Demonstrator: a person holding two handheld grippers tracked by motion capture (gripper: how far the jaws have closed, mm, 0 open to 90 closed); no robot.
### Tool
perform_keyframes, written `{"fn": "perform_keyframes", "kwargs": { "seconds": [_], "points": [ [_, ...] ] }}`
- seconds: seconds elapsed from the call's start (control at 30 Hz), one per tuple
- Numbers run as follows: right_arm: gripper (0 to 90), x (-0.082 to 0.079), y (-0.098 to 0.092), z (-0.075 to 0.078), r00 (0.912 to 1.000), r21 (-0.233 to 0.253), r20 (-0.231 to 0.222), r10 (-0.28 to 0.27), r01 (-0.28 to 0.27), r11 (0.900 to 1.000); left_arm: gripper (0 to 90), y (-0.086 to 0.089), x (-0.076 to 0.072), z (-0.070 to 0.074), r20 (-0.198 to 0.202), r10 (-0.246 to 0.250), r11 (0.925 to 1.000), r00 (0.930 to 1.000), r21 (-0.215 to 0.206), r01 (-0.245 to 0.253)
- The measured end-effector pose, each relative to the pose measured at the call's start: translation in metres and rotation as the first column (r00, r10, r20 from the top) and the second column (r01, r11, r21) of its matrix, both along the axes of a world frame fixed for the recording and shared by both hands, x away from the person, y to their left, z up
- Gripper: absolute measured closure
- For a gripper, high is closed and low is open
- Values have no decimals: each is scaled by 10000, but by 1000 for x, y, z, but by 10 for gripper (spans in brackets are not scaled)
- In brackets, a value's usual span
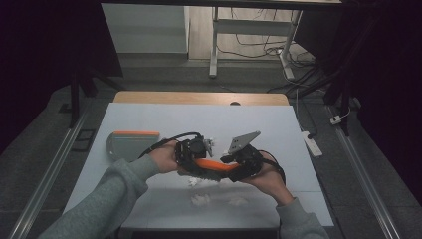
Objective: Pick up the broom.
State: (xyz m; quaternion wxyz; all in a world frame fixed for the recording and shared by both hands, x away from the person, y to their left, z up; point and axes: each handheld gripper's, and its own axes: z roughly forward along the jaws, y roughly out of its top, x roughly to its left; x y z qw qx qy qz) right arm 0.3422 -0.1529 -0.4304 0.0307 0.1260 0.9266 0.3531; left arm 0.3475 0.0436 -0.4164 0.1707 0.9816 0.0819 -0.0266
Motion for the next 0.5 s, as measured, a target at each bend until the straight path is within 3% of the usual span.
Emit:
{"fn": "perform_keyframes", "kwargs": {
  "seconds": [0.13, 0.23, 0.3, 0.5],
  "points": [
    [640, -1, 1, -5, 9991, -347, 20, 426, -425, 9985, 784, -1, 0, -1, -121, -432, 9990, 9990, 134, 434],
    [666, -2, 1, -7, 9964, -345, -119, 844, -847, 9958, 783, 0, 0, -1, -206, -592, 9981, 9980, 126, 595],
    [669, -3, 1, -6, 9944, -262, -43, 1052, -1053, 9941, 783, 4, 0, 0, -369, -841, 9963, 9958, -180, 835],
    [669, -4, 2, -7, 9928, -183, -194, 1184, -1188, 9928, 785, 4, 0, 3, -366, -1061, 9940, 9937, -320, 1049]
  ]
}}
